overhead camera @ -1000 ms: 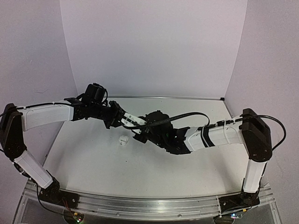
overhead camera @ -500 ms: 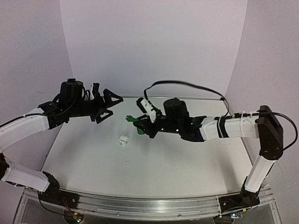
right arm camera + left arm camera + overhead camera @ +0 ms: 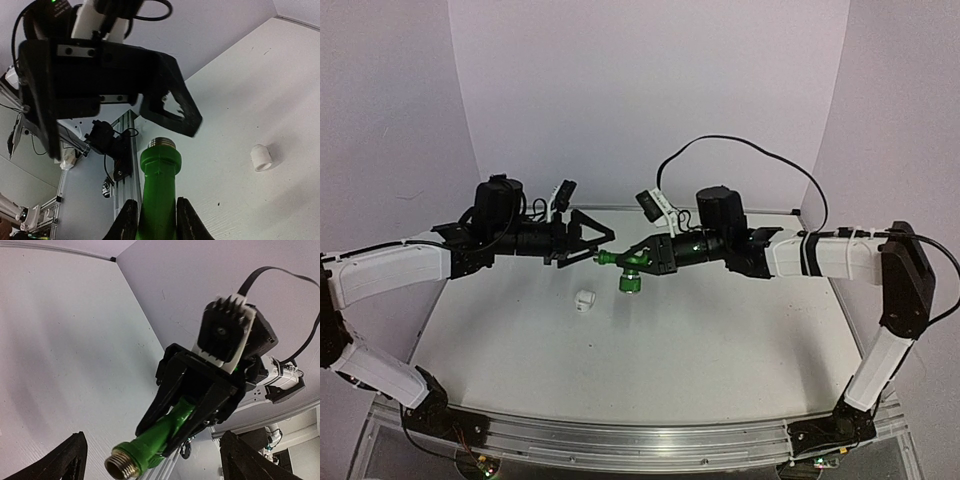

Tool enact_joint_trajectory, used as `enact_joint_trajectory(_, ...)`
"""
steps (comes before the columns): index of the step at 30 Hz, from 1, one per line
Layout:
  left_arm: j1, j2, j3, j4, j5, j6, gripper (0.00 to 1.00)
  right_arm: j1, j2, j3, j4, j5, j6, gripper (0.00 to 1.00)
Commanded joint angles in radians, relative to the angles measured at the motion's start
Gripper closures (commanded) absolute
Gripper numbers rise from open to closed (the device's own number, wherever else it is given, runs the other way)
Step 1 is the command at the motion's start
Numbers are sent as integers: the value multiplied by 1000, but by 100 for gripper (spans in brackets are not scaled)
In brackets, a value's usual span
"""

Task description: Install the water faucets

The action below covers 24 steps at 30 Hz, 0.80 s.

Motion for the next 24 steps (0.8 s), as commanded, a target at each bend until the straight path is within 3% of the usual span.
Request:
enact_joint_trajectory(1,-13,-7,30,50,49,26,14,2,-83,30,36,-58,13,100)
enact_joint_trajectory(10,-23,-15,26,78,124,9,37,2,-84,36,59,-65,-1,100)
enact_joint_trajectory(15,-31,-13,35,82,125,13,63,2,-73,43,75,-64,11,100)
enact_joint_trajectory(18,-32,-21,28,86,124,15,72,2,-73,37,80,-42,22,100)
enact_joint_trajectory(22,-32,-35,25,87,104,17,97,2,-73,34,85,9,41,100)
enact_joint_trajectory(24,-32,-51,18,89,70,28,100,2,-76,31,92,52,62,98)
